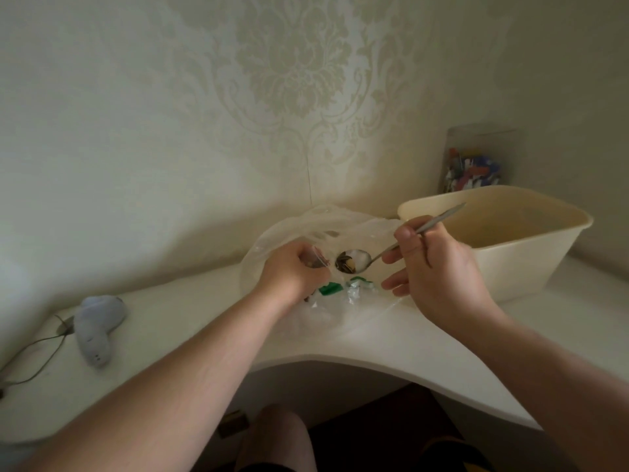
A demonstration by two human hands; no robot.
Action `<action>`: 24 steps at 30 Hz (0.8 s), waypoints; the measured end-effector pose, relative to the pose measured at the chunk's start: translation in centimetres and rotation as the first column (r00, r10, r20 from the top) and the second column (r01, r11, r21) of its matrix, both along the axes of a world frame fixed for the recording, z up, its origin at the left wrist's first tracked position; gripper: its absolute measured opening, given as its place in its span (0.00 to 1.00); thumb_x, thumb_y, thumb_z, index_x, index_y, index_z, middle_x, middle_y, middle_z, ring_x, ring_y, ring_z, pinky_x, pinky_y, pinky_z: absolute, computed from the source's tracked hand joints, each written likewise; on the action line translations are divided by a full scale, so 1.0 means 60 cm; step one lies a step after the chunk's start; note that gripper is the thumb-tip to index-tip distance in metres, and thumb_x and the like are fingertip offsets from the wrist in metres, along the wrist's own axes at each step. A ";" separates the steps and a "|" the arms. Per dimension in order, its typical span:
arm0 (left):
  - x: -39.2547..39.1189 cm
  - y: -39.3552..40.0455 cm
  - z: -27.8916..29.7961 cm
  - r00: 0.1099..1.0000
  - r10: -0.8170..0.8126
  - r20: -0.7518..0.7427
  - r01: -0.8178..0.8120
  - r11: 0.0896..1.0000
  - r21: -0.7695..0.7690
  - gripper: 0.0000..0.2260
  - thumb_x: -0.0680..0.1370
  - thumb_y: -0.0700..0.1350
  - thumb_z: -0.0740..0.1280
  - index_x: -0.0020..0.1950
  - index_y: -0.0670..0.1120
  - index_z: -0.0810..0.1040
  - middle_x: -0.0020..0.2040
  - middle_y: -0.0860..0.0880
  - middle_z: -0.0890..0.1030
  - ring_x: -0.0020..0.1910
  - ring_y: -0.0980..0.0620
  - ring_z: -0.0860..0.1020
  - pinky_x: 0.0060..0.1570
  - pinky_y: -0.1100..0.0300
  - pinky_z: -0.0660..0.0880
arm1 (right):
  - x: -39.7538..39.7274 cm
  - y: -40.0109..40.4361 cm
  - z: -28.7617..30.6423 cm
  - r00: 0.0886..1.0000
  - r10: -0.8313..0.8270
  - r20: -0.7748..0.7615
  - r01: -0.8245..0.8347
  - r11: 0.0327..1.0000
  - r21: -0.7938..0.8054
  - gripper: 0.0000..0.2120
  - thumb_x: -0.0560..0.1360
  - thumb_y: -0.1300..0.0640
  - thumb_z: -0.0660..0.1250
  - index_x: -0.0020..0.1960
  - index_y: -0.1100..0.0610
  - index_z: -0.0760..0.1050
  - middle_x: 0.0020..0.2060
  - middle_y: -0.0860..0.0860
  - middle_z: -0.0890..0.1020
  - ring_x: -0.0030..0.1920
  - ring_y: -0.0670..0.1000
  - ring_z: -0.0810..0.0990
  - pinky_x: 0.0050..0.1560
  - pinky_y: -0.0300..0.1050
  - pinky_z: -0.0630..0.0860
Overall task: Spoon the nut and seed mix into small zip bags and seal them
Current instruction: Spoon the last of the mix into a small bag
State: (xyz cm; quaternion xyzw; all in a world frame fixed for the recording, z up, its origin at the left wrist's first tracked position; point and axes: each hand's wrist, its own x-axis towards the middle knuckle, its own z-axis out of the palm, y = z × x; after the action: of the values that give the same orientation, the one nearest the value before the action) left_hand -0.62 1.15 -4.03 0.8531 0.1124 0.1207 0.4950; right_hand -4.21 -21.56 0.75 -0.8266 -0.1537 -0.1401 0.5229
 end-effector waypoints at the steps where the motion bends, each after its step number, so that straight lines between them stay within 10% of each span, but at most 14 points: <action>1: 0.000 0.000 0.000 1.000 0.001 -0.006 -0.001 1.000 -0.005 0.10 0.70 0.40 0.76 0.46 0.53 0.82 0.40 0.55 0.82 0.37 0.49 0.82 0.33 0.56 0.79 | -0.002 0.000 0.006 1.000 -0.006 0.014 0.006 1.000 -0.006 0.12 0.86 0.46 0.56 0.57 0.52 0.73 0.44 0.48 0.85 0.33 0.47 0.86 0.36 0.51 0.86; 17: -0.013 -0.010 0.001 0.997 -0.052 0.060 0.054 0.998 -0.032 0.13 0.72 0.47 0.80 0.53 0.53 0.82 0.50 0.53 0.85 0.37 0.59 0.83 0.33 0.68 0.78 | 0.003 0.021 0.075 0.859 0.324 0.396 -0.082 0.851 -0.518 0.14 0.83 0.44 0.55 0.57 0.51 0.73 0.37 0.46 0.81 0.33 0.50 0.83 0.34 0.54 0.80; 24: -0.010 -0.010 -0.002 0.998 -0.010 0.063 0.019 0.989 -0.147 0.10 0.70 0.45 0.80 0.47 0.52 0.83 0.37 0.58 0.83 0.32 0.60 0.80 0.31 0.66 0.75 | 0.002 0.022 0.060 0.718 0.441 0.539 -0.013 0.783 -0.622 0.19 0.84 0.43 0.54 0.60 0.57 0.74 0.38 0.48 0.76 0.29 0.52 0.72 0.25 0.44 0.67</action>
State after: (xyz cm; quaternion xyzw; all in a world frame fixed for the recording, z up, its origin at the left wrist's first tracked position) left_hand -1.22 0.57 -4.18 0.8107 0.0994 0.1346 0.5610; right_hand -4.10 -20.21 4.35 -0.8132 -0.4685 -0.2999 0.1711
